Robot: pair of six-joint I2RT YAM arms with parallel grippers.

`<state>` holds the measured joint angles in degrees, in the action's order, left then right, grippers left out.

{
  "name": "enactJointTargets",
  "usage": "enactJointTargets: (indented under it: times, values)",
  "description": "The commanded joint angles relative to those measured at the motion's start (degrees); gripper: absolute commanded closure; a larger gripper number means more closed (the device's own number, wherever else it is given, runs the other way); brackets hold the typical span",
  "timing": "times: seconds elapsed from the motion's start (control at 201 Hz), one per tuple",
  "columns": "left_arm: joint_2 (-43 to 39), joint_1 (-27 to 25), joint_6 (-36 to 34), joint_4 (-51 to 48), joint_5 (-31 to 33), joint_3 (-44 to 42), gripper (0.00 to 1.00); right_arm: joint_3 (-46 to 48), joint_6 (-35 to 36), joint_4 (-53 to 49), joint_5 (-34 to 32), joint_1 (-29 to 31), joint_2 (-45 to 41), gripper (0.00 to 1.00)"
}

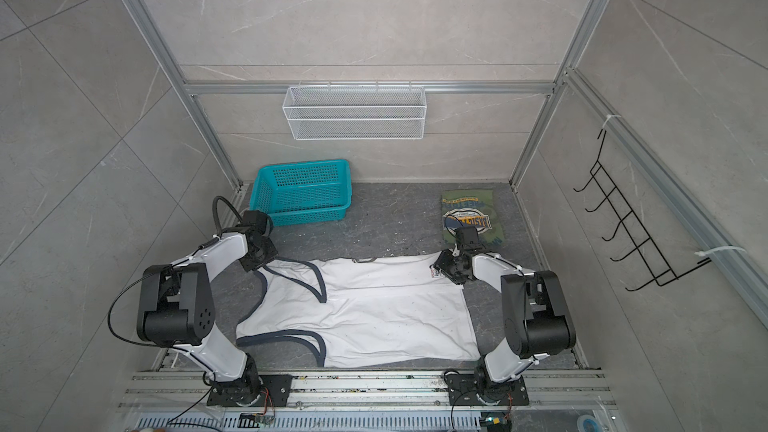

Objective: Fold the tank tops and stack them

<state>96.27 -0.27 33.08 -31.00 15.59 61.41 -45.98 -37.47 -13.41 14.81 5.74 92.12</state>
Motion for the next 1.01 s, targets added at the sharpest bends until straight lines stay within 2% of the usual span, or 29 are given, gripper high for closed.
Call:
enactJointTargets:
  times: [0.0,0.224,0.443,0.577,0.687,1.0]
  values:
    - [0.3,0.1,-1.4,-1.6,1.8,1.9,0.74,2.2,1.3,-2.3,-2.4,-0.4,1.8,0.45]
    - [0.0,0.1,-1.2,-1.3,1.5,1.0,0.75,2.0,1.5,-2.5,-2.6,-0.4,1.9,0.45]
    - [-2.0,0.1,-0.7,-0.6,1.4,-0.3,0.91,1.9,1.6,-2.6,-2.5,-0.4,2.0,0.45]
    - [-5.1,0.1,0.0,-0.3,1.9,-2.2,0.97,1.9,1.7,-2.7,-2.7,-0.4,1.9,0.45]
    - [-10.0,0.1,0.8,1.6,2.2,-5.4,1.00,1.9,1.6,-2.8,-2.8,-0.4,1.8,0.45]
    - [-31.5,0.3,3.4,12.1,3.7,-22.6,1.00,1.9,1.6,-3.3,-3.7,-0.3,1.8,0.45]
